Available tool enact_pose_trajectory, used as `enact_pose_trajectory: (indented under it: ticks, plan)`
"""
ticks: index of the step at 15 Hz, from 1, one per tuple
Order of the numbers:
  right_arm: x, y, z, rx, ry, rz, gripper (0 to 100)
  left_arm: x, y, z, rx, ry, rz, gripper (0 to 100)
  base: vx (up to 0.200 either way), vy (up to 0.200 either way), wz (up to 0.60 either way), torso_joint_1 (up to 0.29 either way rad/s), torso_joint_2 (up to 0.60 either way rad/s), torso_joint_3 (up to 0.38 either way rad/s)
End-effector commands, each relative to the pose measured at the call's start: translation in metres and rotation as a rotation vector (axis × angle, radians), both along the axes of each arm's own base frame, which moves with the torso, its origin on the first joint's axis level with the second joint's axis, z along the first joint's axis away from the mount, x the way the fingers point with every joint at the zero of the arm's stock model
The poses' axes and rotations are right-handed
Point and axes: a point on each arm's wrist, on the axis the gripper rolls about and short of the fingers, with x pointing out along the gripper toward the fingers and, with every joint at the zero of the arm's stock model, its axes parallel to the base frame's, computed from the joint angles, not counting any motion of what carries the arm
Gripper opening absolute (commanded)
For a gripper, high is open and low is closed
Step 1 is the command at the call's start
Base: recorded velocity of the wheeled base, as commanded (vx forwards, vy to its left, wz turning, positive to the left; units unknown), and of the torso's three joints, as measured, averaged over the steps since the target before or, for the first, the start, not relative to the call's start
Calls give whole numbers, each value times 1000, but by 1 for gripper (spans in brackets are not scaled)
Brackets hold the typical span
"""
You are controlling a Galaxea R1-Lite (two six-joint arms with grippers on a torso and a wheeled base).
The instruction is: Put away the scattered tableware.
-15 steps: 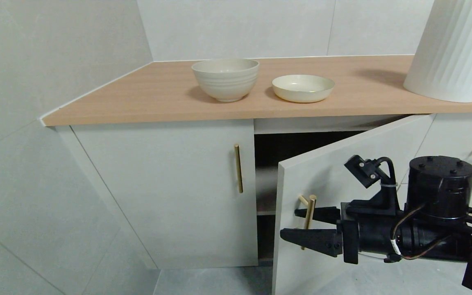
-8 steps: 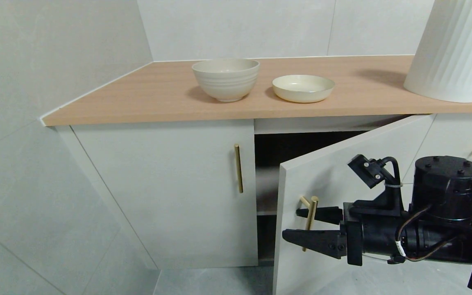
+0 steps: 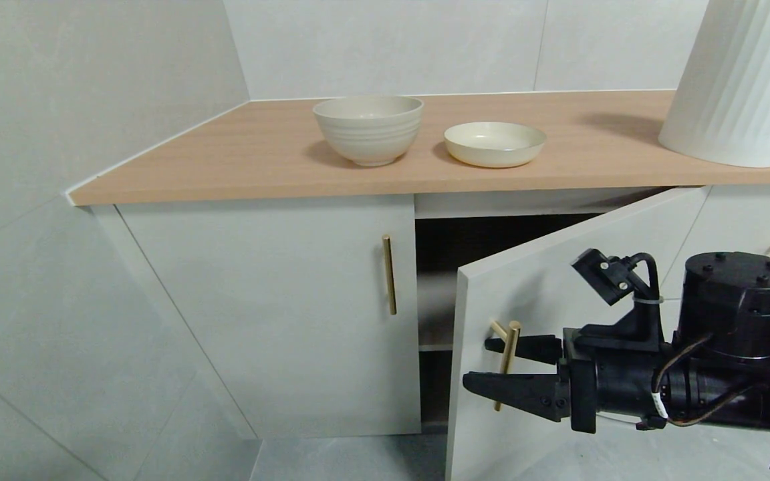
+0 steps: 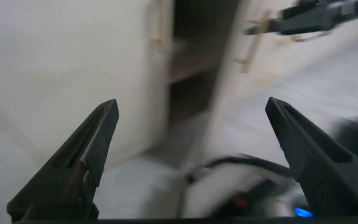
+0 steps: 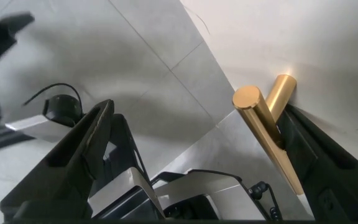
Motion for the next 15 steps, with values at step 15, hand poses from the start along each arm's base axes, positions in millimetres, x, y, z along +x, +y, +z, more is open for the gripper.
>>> enact_pose_trajectory:
  ticks: [15]
  plan:
    - [-3,0,-1,-3,1,7,100,213,-94,-1,50,343,-409,100,0,0,0,0,0,0]
